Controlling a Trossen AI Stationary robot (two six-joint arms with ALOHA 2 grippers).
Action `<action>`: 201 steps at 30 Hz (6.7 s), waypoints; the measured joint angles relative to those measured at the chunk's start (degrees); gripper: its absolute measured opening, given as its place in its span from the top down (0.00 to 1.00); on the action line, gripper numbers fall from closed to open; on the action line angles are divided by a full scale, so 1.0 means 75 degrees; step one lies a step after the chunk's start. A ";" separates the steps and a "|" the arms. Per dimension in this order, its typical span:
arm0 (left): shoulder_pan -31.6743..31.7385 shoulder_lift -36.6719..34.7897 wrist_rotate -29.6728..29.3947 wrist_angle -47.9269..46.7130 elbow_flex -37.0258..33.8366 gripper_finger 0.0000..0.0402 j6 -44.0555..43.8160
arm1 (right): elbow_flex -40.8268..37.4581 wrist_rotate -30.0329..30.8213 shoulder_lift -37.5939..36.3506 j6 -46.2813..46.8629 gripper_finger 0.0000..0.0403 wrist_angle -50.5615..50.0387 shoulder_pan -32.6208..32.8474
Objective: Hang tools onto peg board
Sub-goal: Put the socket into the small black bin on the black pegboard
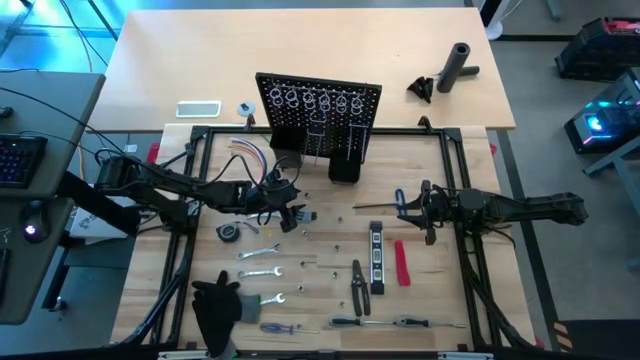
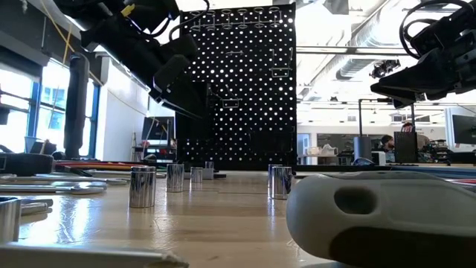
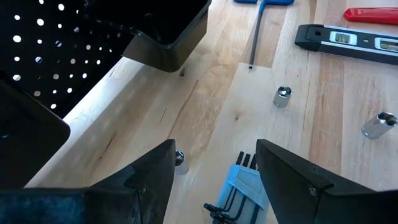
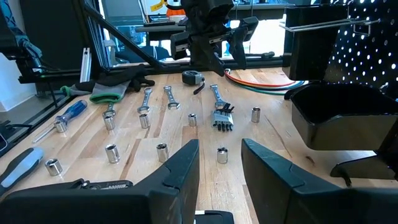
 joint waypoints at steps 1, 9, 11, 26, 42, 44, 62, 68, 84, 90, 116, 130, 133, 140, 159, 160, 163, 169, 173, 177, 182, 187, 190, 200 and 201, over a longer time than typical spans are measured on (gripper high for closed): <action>0.0002 0.0000 0.0000 0.0000 0.0000 0.46 0.0001 | 0.0000 0.0000 -0.0003 0.0000 0.72 0.0001 0.0001; 0.0001 0.0000 0.0000 0.0000 0.0000 0.46 0.0000 | 0.0000 0.0000 -0.0003 0.0000 0.72 0.0003 0.0003; 0.0000 0.0000 0.0000 0.0000 0.0000 0.46 0.0000 | 0.0000 0.0000 -0.0003 0.0000 0.72 0.0003 0.0001; 0.0002 0.0001 -0.0020 0.0477 -0.0002 0.46 -0.0594 | 0.0000 0.0105 0.0000 0.0000 0.72 0.0012 0.0003; 0.0046 0.0000 -0.0449 0.1218 0.0000 0.46 -0.0673 | 0.0000 0.0318 -0.0003 -0.0002 0.72 0.0048 0.0000; 0.0046 0.0000 -0.0420 0.1179 0.0000 0.46 -0.0675 | 0.0000 0.0326 -0.0003 -0.0003 0.72 0.0049 0.0000; 0.0652 0.1038 0.0262 -0.2517 0.2302 0.46 0.2269 | 0.0000 0.0338 0.0012 -0.0001 0.72 0.0047 0.0001; 0.0594 0.2030 -0.0090 -0.2739 0.2332 0.46 0.2054 | 0.0000 0.0341 0.0052 -0.0003 0.72 0.0047 0.0000; 0.0791 0.3054 0.0035 -0.2409 0.2340 0.51 0.0230 | 0.0000 0.0341 0.0052 0.0000 0.72 0.0047 0.0000; 0.0974 0.3060 0.0043 -0.2283 0.2340 0.57 0.0030 | 0.0000 0.0338 0.0055 0.0009 0.72 0.0047 0.0000; 0.1209 0.3418 0.0633 -0.1865 0.2343 0.84 0.0048 | 0.0000 0.0326 0.0305 0.0149 0.72 0.0041 0.0001; 0.0801 0.2862 0.0152 -0.2151 0.2331 0.85 0.0004 | 0.0000 0.0311 0.0460 0.0149 0.72 0.0038 0.0002; 0.0689 0.2614 0.0060 -0.2205 0.2328 0.85 -0.0002 | 0.0000 0.0312 0.0460 0.0149 0.72 0.0038 0.0003; 0.0256 0.2179 -0.0128 -0.2179 0.2331 0.85 0.0222 | 0.0000 0.0312 0.0458 0.0149 0.72 0.0038 0.0001; -0.0747 0.2627 -0.3189 -0.0461 0.4058 0.85 0.4355 | 0.0000 0.0338 0.0455 0.0206 0.72 0.0041 0.0000; -0.0696 0.2773 -0.3213 -0.0472 0.4178 0.85 0.4517 | 0.0000 0.0338 0.0457 0.0205 0.72 0.0041 0.0001; -0.0521 0.3302 -0.3322 -0.0514 0.4556 0.85 0.4954 | 0.0000 0.0338 0.0455 0.0207 0.72 0.0041 0.0000; -0.0297 0.4246 -0.3787 -0.0723 0.5344 0.85 0.5588 | 0.0000 0.0338 0.0455 0.0207 0.72 0.0044 0.0002; -0.0204 0.4644 -0.4039 -0.0905 0.5735 0.85 0.5883 | 0.0000 0.0341 0.0455 0.0205 0.72 0.0044 0.0003; -0.0093 0.4900 -0.3983 -0.1368 0.6060 0.85 0.5921 | 0.0000 0.0341 0.0455 0.0195 0.72 0.0044 0.0003; 0.0037 0.5069 -0.3604 -0.1795 0.6181 0.84 0.5648 | 0.0000 0.0344 0.0455 0.0149 0.72 0.0044 0.0000; 0.0184 0.5065 -0.3201 -0.1996 0.6193 0.82 0.5271 | 0.0000 0.0344 0.0458 0.0149 0.72 0.0044 0.0001; 0.0265 0.5068 -0.2888 -0.2086 0.6193 0.80 0.5124 | 0.0000 0.0344 0.0458 0.0149 0.72 0.0044 0.0001; 0.0369 0.5065 -0.2763 -0.2069 0.6193 0.67 0.4981 | 0.0000 0.0344 0.0458 0.0169 0.72 0.0044 0.0000; 0.0377 0.5066 -0.2739 -0.2072 0.6193 0.65 0.4963 | 0.0000 0.0344 0.0458 0.0169 0.72 0.0044 0.0000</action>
